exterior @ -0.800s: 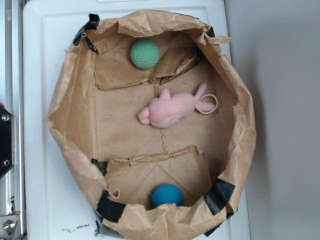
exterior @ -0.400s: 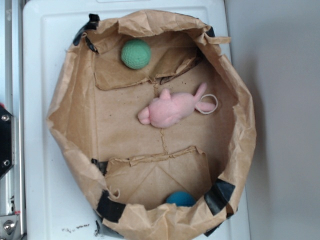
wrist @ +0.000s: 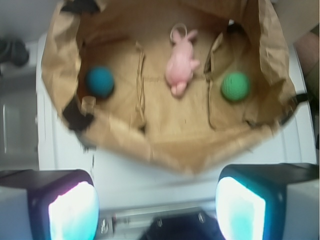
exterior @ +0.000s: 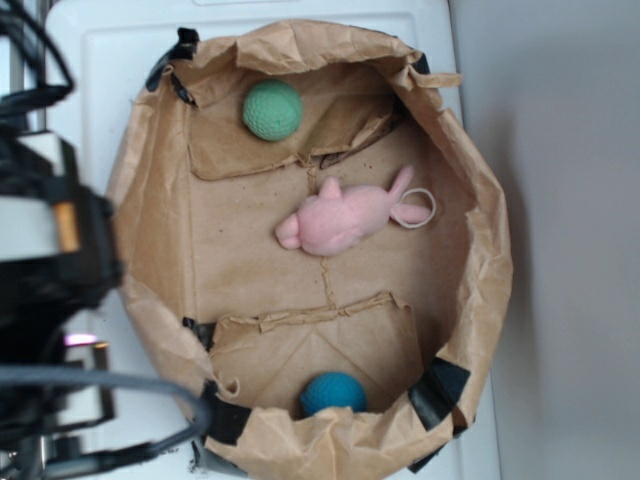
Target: Grab the green ball.
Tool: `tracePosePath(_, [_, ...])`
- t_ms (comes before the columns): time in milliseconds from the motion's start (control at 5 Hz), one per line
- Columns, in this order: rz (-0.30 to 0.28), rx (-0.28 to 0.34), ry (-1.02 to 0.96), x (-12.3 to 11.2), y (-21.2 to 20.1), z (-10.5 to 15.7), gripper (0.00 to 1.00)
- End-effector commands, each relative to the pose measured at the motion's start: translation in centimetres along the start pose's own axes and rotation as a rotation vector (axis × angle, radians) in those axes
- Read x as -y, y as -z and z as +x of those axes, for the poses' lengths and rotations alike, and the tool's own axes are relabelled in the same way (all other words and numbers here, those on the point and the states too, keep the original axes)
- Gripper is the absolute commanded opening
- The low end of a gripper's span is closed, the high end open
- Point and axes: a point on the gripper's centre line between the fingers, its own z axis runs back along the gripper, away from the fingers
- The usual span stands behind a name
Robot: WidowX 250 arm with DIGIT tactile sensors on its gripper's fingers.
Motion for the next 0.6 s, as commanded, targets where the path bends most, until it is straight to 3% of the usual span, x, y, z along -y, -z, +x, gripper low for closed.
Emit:
tracePosePath(0, [0.033,0.060,-0.289,-0.9,3.2,3.8,1.00])
tracePosePath(400, [0.023,0.091,-0.566,-2.1,6.6,5.6,1.00])
